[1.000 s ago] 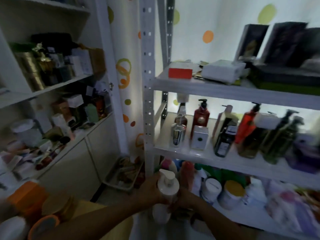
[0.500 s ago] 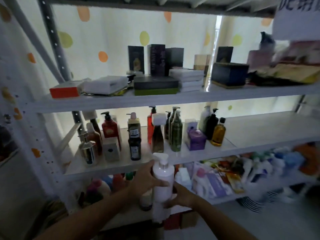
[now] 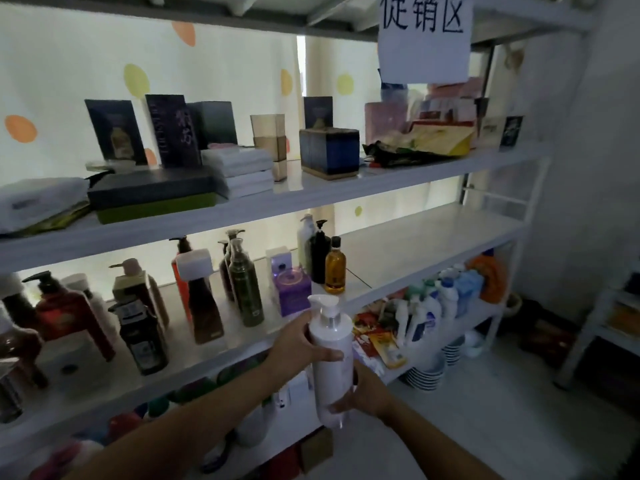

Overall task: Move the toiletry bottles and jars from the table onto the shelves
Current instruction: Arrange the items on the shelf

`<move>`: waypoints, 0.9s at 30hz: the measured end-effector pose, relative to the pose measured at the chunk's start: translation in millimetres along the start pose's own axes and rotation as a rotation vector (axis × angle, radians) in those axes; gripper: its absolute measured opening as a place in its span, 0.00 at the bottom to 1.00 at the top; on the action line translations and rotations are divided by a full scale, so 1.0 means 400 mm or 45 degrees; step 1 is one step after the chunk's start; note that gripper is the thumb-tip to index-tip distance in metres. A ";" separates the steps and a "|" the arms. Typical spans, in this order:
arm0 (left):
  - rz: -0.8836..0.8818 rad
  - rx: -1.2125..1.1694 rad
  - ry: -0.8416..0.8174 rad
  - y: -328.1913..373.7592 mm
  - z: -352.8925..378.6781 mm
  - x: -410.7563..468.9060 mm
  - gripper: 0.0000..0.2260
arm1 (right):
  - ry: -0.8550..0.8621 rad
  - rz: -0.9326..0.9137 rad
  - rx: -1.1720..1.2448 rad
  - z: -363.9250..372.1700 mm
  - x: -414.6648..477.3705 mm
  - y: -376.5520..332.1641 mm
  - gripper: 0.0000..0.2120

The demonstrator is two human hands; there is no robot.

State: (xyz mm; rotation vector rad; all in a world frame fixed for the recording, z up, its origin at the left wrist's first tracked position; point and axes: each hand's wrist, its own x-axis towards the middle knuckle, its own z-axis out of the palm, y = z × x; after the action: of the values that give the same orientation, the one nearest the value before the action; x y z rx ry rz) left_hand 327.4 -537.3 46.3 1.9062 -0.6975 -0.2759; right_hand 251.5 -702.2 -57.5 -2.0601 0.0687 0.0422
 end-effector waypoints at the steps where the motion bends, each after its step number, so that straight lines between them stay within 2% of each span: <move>1: 0.013 0.020 -0.018 0.001 0.019 0.023 0.39 | 0.029 0.016 -0.013 -0.019 -0.001 0.008 0.45; 10: 0.083 -0.031 -0.178 0.007 0.135 0.279 0.29 | 0.253 0.092 0.016 -0.196 0.107 0.073 0.40; 18: 0.159 -0.088 -0.147 0.031 0.179 0.551 0.31 | 0.321 0.111 -0.052 -0.392 0.305 0.115 0.39; 22: 0.182 -0.108 -0.154 0.047 0.202 0.676 0.39 | 0.396 0.114 -0.089 -0.476 0.396 0.146 0.40; 27: 0.218 -0.067 -0.146 0.069 0.238 0.778 0.40 | 0.430 0.086 -0.006 -0.561 0.475 0.173 0.36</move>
State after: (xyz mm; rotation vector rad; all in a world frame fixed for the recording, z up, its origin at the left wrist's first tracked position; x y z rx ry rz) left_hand 522.1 -798.8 66.9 1.7788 -0.9162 -0.2934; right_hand 436.6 -938.4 -24.2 -2.0504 0.3472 -0.2646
